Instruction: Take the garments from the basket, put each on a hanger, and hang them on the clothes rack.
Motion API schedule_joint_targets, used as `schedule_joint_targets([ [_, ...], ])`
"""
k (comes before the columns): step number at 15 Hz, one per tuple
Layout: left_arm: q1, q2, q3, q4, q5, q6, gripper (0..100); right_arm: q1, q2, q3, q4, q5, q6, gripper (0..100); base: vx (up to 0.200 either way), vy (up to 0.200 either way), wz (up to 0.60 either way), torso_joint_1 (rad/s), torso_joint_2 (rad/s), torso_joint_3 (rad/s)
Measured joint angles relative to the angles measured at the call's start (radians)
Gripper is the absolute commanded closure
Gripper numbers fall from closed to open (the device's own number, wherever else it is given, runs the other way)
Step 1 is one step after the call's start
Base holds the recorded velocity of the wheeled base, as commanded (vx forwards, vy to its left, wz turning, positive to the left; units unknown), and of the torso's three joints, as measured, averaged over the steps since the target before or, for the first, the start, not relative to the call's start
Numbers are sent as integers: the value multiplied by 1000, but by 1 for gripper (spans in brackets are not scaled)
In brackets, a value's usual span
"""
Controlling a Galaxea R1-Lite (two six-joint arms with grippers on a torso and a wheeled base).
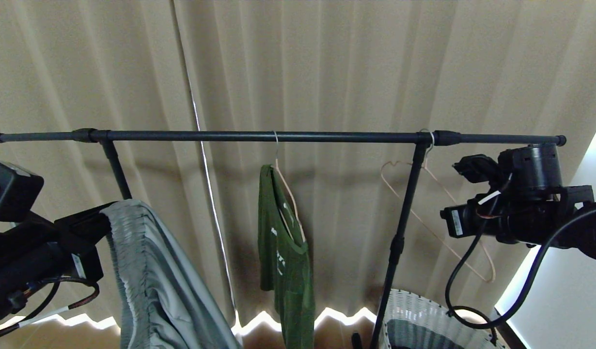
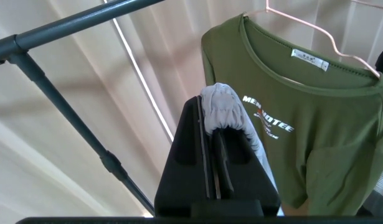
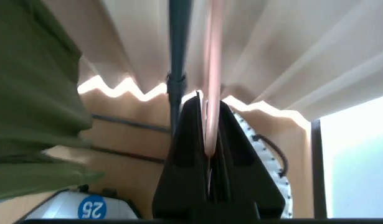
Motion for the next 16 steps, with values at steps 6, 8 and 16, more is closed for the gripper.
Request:
schedule_joint_targets([
  [6, 1, 3, 0, 0, 0, 0, 100, -1, -126, 199, -297, -90, -3, 100, 0, 0, 0, 0, 0, 0],
  [8, 1, 3, 0, 0, 0, -1, 100, -2, -143, 254, -354, -134, -4, 100, 0, 0, 0, 0, 0, 0],
  [16, 13, 10, -2, 0, 0, -1, 100, -17, -189, 335, -369, -136, -5, 100, 0, 0, 0, 0, 0, 0],
])
